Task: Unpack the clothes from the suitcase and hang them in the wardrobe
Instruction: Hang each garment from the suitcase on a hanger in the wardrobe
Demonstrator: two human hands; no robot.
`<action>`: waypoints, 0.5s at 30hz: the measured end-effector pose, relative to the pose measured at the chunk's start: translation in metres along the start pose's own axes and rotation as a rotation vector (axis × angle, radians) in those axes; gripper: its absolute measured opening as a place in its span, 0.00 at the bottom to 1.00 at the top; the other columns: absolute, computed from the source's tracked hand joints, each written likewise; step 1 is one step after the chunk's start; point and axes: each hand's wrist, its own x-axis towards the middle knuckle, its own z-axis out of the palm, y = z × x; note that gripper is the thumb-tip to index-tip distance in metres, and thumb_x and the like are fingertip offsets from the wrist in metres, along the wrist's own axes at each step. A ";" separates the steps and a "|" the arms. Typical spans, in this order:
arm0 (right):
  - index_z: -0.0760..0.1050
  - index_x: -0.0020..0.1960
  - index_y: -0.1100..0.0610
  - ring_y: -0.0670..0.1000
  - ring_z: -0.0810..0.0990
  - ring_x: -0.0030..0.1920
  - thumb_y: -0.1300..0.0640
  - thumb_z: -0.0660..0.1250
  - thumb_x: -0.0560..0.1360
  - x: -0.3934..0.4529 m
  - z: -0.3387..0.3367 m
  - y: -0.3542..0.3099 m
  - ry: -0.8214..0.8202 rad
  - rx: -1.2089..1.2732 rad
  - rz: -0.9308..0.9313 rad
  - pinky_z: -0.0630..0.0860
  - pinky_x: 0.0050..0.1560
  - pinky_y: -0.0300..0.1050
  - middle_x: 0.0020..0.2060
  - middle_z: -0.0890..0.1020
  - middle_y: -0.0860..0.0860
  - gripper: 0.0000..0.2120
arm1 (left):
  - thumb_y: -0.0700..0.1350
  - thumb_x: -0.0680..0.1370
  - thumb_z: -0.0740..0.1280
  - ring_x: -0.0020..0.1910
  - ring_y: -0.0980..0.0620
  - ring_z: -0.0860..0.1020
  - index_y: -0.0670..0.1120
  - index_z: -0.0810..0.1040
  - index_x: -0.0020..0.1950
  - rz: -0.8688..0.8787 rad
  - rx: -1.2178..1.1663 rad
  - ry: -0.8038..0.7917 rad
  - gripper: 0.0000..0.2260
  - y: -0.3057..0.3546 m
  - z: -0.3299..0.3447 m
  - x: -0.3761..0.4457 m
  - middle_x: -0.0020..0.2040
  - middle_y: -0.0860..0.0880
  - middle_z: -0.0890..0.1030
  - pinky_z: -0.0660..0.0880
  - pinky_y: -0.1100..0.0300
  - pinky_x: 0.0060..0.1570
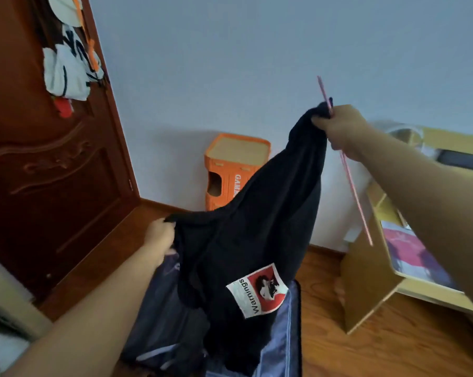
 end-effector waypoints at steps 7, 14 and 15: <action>0.74 0.66 0.43 0.48 0.67 0.31 0.52 0.79 0.70 -0.045 0.044 0.014 -0.494 0.139 -0.009 0.63 0.29 0.38 0.35 0.70 0.46 0.27 | 0.42 0.77 0.69 0.40 0.49 0.82 0.43 0.83 0.47 0.409 0.407 -0.489 0.04 0.206 0.001 -0.100 0.39 0.48 0.84 0.76 0.59 0.38; 0.82 0.54 0.56 0.55 0.85 0.51 0.50 0.72 0.76 -0.068 0.095 -0.038 -0.320 0.452 -0.127 0.82 0.54 0.56 0.49 0.86 0.53 0.10 | 0.47 0.76 0.75 0.54 0.60 0.79 0.58 0.70 0.70 0.747 0.092 -0.346 0.25 0.215 -0.023 -0.119 0.61 0.52 0.75 0.75 0.68 0.49; 0.82 0.52 0.56 0.56 0.85 0.50 0.50 0.72 0.76 -0.064 0.088 -0.044 -0.311 0.494 -0.090 0.80 0.50 0.57 0.49 0.86 0.54 0.11 | 0.52 0.73 0.78 0.63 0.60 0.76 0.63 0.64 0.74 0.755 0.191 -0.380 0.34 0.185 -0.032 -0.112 0.67 0.54 0.72 0.75 0.64 0.58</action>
